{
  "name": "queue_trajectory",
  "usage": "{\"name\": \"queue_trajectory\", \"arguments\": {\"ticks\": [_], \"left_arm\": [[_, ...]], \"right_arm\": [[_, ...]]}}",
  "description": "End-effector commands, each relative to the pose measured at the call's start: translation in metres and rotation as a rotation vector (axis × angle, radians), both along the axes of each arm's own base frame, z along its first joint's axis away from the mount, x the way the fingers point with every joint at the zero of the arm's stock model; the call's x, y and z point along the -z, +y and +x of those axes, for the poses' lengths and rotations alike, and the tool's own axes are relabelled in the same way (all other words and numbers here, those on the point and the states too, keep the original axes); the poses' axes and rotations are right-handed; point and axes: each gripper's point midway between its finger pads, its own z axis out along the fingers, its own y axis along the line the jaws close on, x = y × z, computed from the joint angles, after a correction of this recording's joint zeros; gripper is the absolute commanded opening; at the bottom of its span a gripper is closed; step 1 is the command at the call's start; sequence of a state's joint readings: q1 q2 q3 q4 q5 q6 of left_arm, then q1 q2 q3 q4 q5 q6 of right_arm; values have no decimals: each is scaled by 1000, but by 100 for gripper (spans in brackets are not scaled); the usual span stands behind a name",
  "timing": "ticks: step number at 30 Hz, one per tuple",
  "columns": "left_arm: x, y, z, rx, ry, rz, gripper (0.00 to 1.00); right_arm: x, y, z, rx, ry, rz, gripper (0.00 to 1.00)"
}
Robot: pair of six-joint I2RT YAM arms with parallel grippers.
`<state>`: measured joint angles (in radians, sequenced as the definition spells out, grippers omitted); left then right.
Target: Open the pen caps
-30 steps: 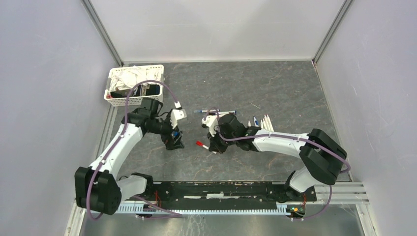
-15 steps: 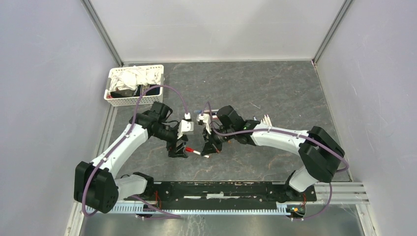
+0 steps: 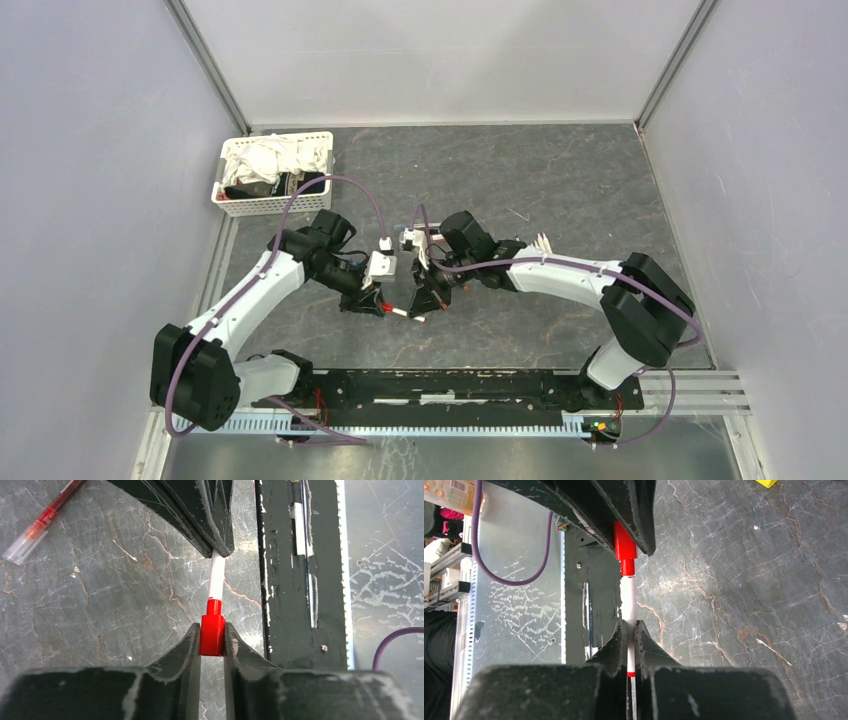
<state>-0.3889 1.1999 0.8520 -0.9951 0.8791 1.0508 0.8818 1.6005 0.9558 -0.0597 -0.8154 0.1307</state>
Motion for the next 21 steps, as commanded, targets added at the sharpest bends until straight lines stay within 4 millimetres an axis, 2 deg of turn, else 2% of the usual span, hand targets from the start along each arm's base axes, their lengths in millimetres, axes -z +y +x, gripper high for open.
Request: {"name": "queue_trajectory", "arguments": {"ticks": [1, 3, 4, 5, 8, 12, 15, 18, 19, 21], "left_arm": [[-10, -7, -2, 52, -27, -50, 6], [-13, -8, 0, 48, -33, -53, 2], [-15, -9, 1, 48, -37, -57, 2], [-17, -9, 2, 45, -41, -60, 2], [-23, -11, 4, 41, -48, -72, 2], [-30, -13, 5, 42, -54, -83, 2], [-35, -13, 6, 41, -62, -84, 2], [-32, -10, 10, 36, -80, -53, 2], [-30, -7, 13, 32, -92, -32, 2], [-24, 0, 23, 19, -131, 27, 2]], "right_arm": [[-23, 13, 6, -17, -16, 87, 10], [-23, 13, 4, -8, -5, 99, 31], [-23, 14, 3, 1, 9, 112, 40], [-22, 14, 3, 8, 21, 124, 43], [-21, 17, -1, 14, 69, 149, 49], [-21, 24, -1, 0, 97, 165, 49], [-21, 27, 0, -6, 108, 164, 44], [-22, 26, 2, 0, 96, 159, 26], [-21, 24, 3, 4, 89, 151, 18], [-16, 17, 3, 19, 74, 128, 8]]}}
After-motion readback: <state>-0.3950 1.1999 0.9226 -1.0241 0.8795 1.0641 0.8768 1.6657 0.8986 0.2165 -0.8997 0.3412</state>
